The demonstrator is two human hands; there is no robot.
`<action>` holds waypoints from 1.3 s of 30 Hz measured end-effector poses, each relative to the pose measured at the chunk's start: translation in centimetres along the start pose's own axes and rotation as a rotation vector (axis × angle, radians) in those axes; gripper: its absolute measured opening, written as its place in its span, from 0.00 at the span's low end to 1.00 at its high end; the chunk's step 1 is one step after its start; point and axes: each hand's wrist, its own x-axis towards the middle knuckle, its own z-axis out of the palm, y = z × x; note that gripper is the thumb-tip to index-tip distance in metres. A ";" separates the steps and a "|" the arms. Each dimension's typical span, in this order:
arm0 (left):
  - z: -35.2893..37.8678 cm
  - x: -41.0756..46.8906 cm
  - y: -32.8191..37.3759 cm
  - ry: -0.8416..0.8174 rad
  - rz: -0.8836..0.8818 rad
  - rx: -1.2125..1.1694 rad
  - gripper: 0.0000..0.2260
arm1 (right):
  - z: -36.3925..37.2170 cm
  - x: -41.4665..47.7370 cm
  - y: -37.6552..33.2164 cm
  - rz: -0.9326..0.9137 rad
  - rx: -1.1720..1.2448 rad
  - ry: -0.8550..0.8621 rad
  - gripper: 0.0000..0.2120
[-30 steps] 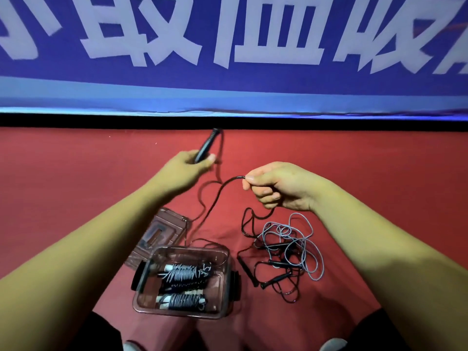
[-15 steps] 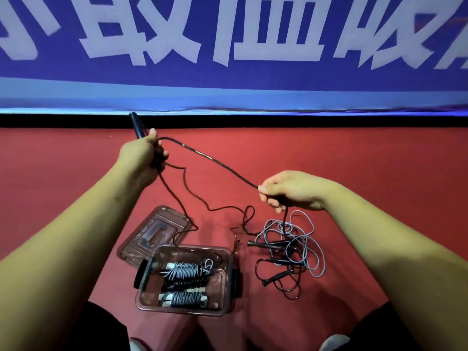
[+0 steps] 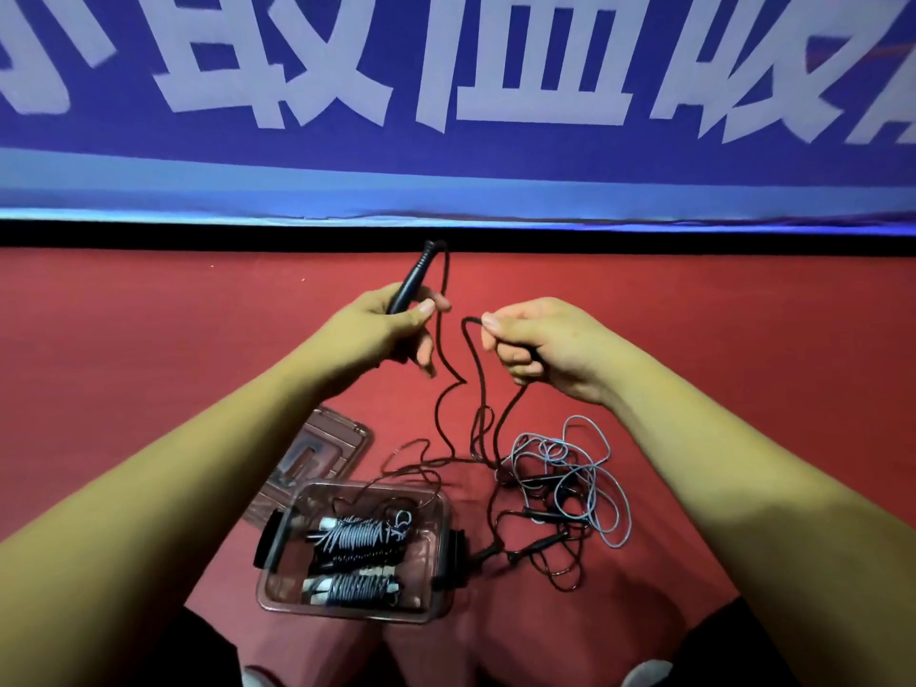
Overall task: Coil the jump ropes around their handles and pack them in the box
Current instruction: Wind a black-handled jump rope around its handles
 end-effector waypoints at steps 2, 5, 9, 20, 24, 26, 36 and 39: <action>0.2 -0.2 0.1 -0.133 -0.042 -0.107 0.13 | -0.2 -0.2 0.4 0.034 -0.029 -0.055 0.13; 1.6 -0.6 -0.2 -0.314 -0.091 -0.076 0.09 | 0.2 -0.4 0.6 0.053 -0.022 -0.116 0.12; 2.1 0.1 0.0 -0.053 -0.085 -0.212 0.06 | 0.8 -0.2 0.4 0.014 0.018 -0.099 0.12; -4.8 1.4 -1.7 0.531 -0.266 -0.429 0.09 | -1.1 -0.2 2.3 0.176 -0.275 0.098 0.10; -1.6 0.5 -0.9 0.220 -0.202 -0.269 0.12 | 0.1 0.0 1.4 0.136 -0.193 0.063 0.10; 0.6 -0.1 -0.4 0.004 -0.198 -0.194 0.09 | 0.9 0.1 1.0 0.094 -0.132 0.006 0.10; -0.9 1.2 -0.4 0.389 -0.153 -0.453 0.10 | -0.3 0.0 1.2 0.029 -0.305 -0.005 0.10; -1.2 0.9 -1.4 0.392 -0.173 -0.321 0.07 | -0.2 -0.1 1.7 0.047 -0.338 0.007 0.10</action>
